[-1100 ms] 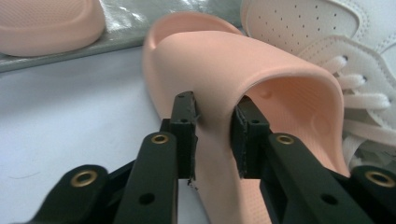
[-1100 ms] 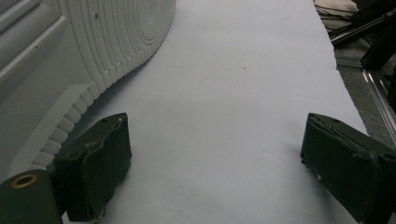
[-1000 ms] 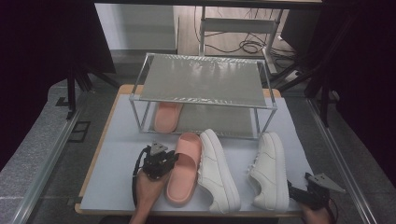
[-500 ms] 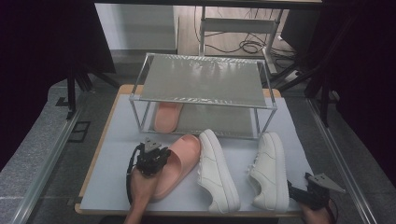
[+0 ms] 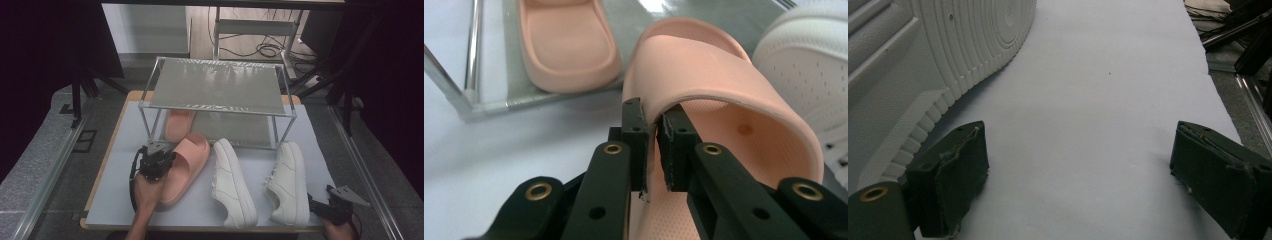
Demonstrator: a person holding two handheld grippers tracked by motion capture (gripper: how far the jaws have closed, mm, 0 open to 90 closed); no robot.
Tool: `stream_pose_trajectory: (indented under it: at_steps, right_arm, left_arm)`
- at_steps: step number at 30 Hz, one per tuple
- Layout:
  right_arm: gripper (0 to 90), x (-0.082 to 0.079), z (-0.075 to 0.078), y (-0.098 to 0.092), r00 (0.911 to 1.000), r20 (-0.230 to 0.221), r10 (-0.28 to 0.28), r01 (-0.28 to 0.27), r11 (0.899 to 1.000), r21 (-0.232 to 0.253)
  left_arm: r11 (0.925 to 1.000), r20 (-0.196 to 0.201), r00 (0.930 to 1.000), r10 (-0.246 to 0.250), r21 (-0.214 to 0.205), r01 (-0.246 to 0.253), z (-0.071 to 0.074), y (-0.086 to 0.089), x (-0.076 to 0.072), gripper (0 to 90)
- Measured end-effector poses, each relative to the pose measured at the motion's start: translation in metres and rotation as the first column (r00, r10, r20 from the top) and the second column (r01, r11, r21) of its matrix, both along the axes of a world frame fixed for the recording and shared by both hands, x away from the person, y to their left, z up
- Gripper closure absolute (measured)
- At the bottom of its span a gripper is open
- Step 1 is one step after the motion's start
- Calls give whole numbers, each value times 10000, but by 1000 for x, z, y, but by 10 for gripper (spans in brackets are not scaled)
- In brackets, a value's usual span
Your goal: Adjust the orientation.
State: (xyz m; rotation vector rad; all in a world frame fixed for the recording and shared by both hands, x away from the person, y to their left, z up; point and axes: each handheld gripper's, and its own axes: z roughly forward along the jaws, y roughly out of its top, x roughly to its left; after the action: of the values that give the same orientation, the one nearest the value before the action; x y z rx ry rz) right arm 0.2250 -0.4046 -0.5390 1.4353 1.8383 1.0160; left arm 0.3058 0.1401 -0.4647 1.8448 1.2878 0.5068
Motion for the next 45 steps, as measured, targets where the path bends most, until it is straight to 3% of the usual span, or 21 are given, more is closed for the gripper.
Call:
stream_pose_trajectory:
  at_steps: [16, 31, 38, 45]
  right_arm:
    - [84, 0, 0, 0, 10000, -27, 10, -10, 10000, 6]
    - [84, 0, 0, 0, 10000, -30, 20, -20, 10000, 8]
    - [83, 0, 0, 0, 10000, -32, 31, -31, 10000, 15]
    - [83, 0, 0, 0, 10000, -28, 41, -41, 10000, 8]
  left_arm:
    - [9985, 315, 9984, 462, -292, -453, 11, -19, 33, 820]
    - [9963, 423, 9954, 856, -117, -852, 4, -42, 68, 818]
    - [9939, 504, 9928, 1086, -265, -1073, 3, -54, 83, 818]
    - [9904, 627, 9884, 1383, -160, -1375, 0, -66, 99, 817]
